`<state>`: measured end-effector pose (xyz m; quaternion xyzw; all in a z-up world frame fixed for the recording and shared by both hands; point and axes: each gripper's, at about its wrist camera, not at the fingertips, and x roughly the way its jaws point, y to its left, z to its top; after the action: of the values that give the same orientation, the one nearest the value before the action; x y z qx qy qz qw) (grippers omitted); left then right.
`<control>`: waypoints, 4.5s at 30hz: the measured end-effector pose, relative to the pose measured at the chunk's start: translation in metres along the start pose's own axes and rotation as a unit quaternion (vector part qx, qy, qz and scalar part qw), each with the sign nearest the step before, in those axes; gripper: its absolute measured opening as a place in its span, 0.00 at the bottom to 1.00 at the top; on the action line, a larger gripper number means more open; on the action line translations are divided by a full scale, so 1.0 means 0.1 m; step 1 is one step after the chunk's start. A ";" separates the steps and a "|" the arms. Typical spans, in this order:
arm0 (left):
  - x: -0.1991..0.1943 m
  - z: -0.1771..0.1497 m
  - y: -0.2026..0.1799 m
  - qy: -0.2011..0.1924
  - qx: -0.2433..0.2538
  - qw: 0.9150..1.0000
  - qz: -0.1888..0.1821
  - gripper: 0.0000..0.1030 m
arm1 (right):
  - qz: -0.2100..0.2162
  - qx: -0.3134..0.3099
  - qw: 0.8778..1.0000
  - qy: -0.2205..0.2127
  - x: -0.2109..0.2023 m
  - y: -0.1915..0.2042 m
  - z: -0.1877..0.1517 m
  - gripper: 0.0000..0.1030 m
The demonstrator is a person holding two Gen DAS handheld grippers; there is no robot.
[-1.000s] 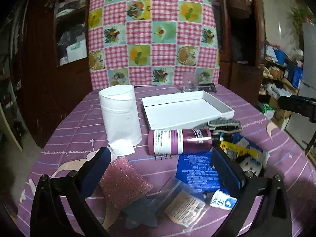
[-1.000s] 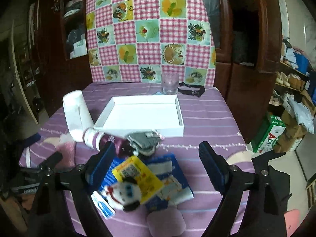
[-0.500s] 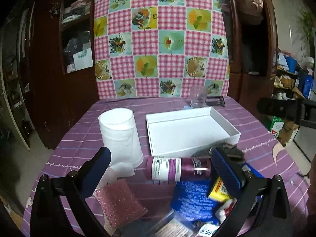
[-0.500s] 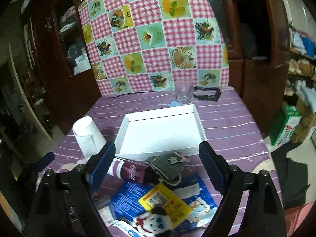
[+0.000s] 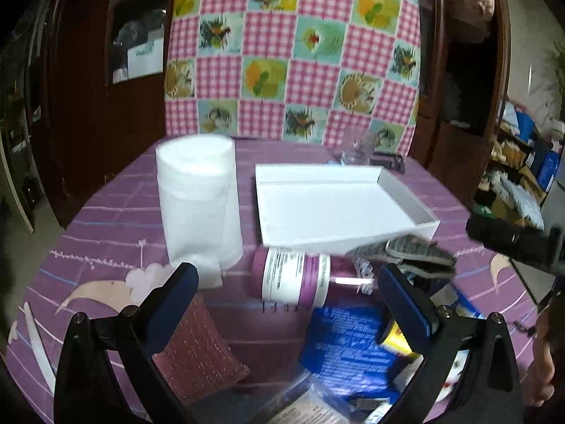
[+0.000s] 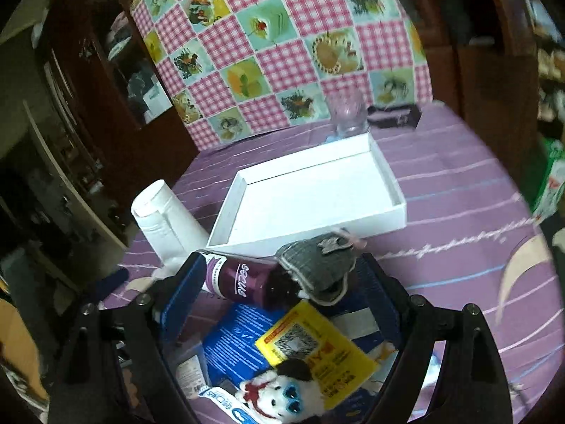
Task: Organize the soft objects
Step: 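Reach the right tool to the grey plaid mitt and close on it, then lift the grey plaid mitt off the pile with the right tool, then hold the grey plaid mitt raised in the right tool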
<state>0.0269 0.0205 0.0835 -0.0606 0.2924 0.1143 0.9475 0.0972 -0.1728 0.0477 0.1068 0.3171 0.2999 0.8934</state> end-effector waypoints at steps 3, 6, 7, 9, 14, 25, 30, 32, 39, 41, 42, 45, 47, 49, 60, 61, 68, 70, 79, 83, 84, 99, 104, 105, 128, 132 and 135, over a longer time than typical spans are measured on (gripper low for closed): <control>0.03 -0.06 -0.02 -0.007 0.013 1.000 0.014 1.00 | 0.019 0.020 0.999 -0.037 0.02 -0.13 -0.04 0.84; 0.01 -0.09 -0.02 -0.012 0.016 1.000 0.007 0.99 | 0.002 0.038 0.998 -0.052 0.02 -0.22 -0.03 0.84; 0.01 -0.10 -0.02 -0.013 0.015 1.000 0.002 0.99 | -0.004 0.044 0.998 -0.051 0.04 -0.26 -0.02 0.84; 0.01 -0.11 -0.04 -0.013 0.017 1.000 -0.004 0.99 | -0.012 0.051 0.998 -0.043 0.08 -0.32 -0.01 0.82; 0.05 -0.15 -0.08 0.001 0.024 1.000 0.000 0.67 | -0.008 0.039 0.999 -0.014 0.22 -0.34 -0.04 0.72; 0.16 -0.20 -0.02 0.028 -0.009 0.999 -0.029 0.07 | -0.020 -0.019 1.000 -0.004 0.30 -0.19 -0.12 0.54; 0.13 -0.18 -0.03 0.009 0.001 0.999 -0.043 0.07 | -0.027 -0.007 1.000 0.002 0.35 -0.28 -0.12 0.53; 0.16 -0.18 -0.05 0.017 0.004 0.999 -0.038 0.07 | -0.026 -0.006 1.000 0.006 0.38 -0.28 -0.13 0.53; 0.22 -0.16 0.02 0.035 -0.008 0.999 -0.026 0.08 | -0.031 -0.016 0.999 0.008 0.45 -0.24 -0.17 0.46; 0.23 -0.17 0.02 0.038 -0.007 0.999 -0.022 0.08 | -0.031 -0.015 0.999 0.010 0.45 -0.24 -0.18 0.41; 0.24 -0.17 0.02 0.040 -0.007 0.999 -0.020 0.09 | -0.031 -0.013 0.999 0.013 0.47 -0.24 -0.18 0.38; 0.25 -0.17 0.03 0.045 -0.010 0.999 -0.021 0.10 | -0.026 -0.006 1.000 0.015 0.48 -0.27 -0.18 0.30; 0.26 -0.17 0.04 0.045 -0.011 0.999 -0.020 0.12 | -0.021 -0.001 1.000 0.014 0.48 -0.29 -0.17 0.26; 0.25 -0.17 0.04 0.044 -0.012 0.999 -0.020 0.17 | -0.016 0.003 1.000 0.015 0.48 -0.30 -0.17 0.24; 0.19 -0.16 0.07 0.030 -0.023 0.999 -0.023 0.54 | -0.006 0.003 1.000 0.006 0.44 -0.29 -0.15 0.19; 0.19 -0.16 0.06 0.031 -0.023 0.999 -0.024 0.55 | -0.005 0.003 1.000 0.004 0.42 -0.30 -0.15 0.19; 0.21 -0.16 0.06 0.033 -0.023 0.999 -0.024 0.55 | 0.002 0.002 1.000 -0.003 0.35 -0.27 -0.13 0.18; 0.21 -0.15 0.06 0.033 -0.023 0.999 -0.025 0.55 | 0.002 0.001 1.000 -0.002 0.34 -0.26 -0.13 0.18; 0.20 -0.16 0.07 0.034 -0.023 0.999 -0.025 0.55 | -0.006 -0.001 1.000 -0.002 0.39 -0.26 -0.15 0.22; 0.20 -0.16 0.06 0.033 -0.022 0.999 -0.026 0.55 | -0.008 -0.009 1.000 -0.007 0.39 -0.24 -0.15 0.29; 0.20 -0.16 0.06 0.033 -0.021 0.999 -0.026 0.55 | -0.006 -0.010 1.000 -0.007 0.39 -0.23 -0.15 0.35; 0.19 -0.17 0.02 0.031 -0.014 0.999 -0.033 0.55 | 0.003 0.036 0.999 0.027 0.55 -0.39 -0.16 0.57; 0.18 -0.17 0.02 0.029 -0.010 0.999 -0.035 0.55 | 0.003 0.050 0.998 0.037 0.65 -0.44 -0.18 0.36; 0.18 -0.17 0.02 0.030 -0.011 0.999 -0.036 0.55 | 0.005 0.051 0.998 0.037 0.64 -0.45 -0.18 0.32; 0.17 -0.15 0.04 0.027 -0.014 0.999 -0.035 0.55 | 0.035 0.037 0.998 -0.027 0.18 -0.31 -0.08 0.20; 0.17 -0.15 0.05 0.027 -0.015 0.999 -0.035 0.56 | 0.031 0.022 0.999 -0.030 0.16 -0.25 -0.09 0.20; 0.15 -0.14 0.06 0.024 -0.016 0.999 -0.034 0.56 | 0.032 0.021 0.999 -0.029 0.17 -0.24 -0.09 0.20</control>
<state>0.0301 0.0265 0.0632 -0.0883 0.3111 0.0849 0.9424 0.1132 -0.1821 0.0225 0.1441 0.2939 0.3182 0.8897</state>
